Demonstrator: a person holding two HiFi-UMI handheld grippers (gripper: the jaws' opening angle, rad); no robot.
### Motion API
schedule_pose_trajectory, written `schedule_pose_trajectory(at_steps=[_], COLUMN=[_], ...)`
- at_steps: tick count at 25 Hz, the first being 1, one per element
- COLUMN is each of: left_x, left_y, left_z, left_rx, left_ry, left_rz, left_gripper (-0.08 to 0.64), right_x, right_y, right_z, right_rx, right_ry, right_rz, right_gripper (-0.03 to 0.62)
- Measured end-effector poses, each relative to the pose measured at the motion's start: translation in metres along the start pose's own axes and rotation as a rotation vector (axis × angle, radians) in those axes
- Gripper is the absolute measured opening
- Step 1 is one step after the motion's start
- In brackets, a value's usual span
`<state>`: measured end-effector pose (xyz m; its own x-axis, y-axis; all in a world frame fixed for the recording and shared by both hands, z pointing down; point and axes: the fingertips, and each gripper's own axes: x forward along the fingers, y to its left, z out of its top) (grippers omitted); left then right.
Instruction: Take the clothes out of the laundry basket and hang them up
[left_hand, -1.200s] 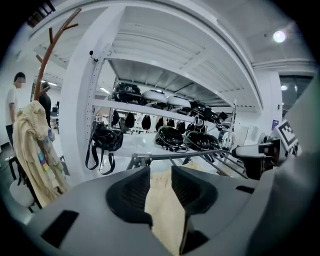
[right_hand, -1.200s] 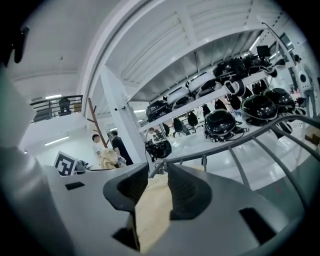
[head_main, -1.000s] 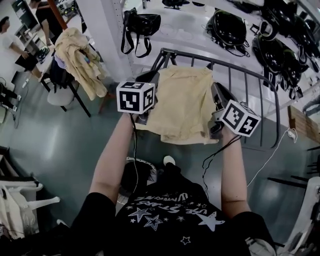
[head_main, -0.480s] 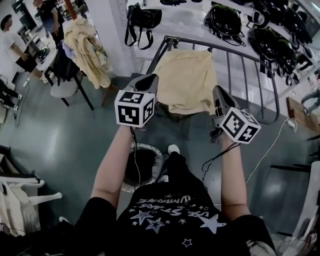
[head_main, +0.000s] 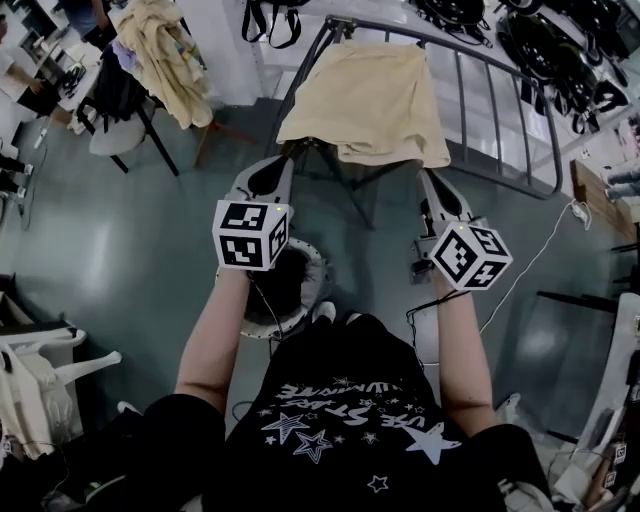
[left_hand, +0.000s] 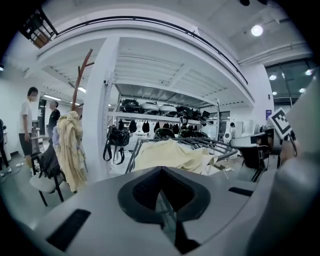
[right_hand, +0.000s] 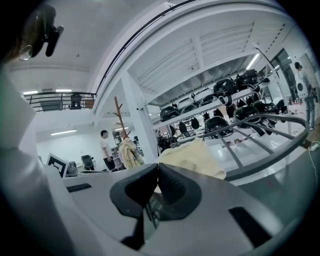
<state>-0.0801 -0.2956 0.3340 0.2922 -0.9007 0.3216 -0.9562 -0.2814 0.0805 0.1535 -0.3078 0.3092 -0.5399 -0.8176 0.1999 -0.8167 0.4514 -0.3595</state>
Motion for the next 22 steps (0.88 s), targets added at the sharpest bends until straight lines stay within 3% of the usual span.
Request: schedule_pose_trajectory(at_steps=[8,14,22], left_x=[-0.042,-0.091,-0.145], left_y=[-0.006,-0.051,-0.106], left_z=[-0.075,-0.144,-0.227], left_rx=[-0.057,-0.103,-0.083], left_ry=[0.066,0.152,0.259], left_rz=[0.115,0.196,0.243], left_gripper=[0.017,0.017,0.017], right_x=[-0.024,-0.075,-0.122], right_y=[0.010,0.000,-0.018], right_z=[-0.068,-0.125,-0.210], right_rx=[-0.038,-0.021,0.009], right_ry=[0.110,0.203,0.289], right_rz=[0.098,0.154,0.179], right_gripper=[0.012,0.012,0.012])
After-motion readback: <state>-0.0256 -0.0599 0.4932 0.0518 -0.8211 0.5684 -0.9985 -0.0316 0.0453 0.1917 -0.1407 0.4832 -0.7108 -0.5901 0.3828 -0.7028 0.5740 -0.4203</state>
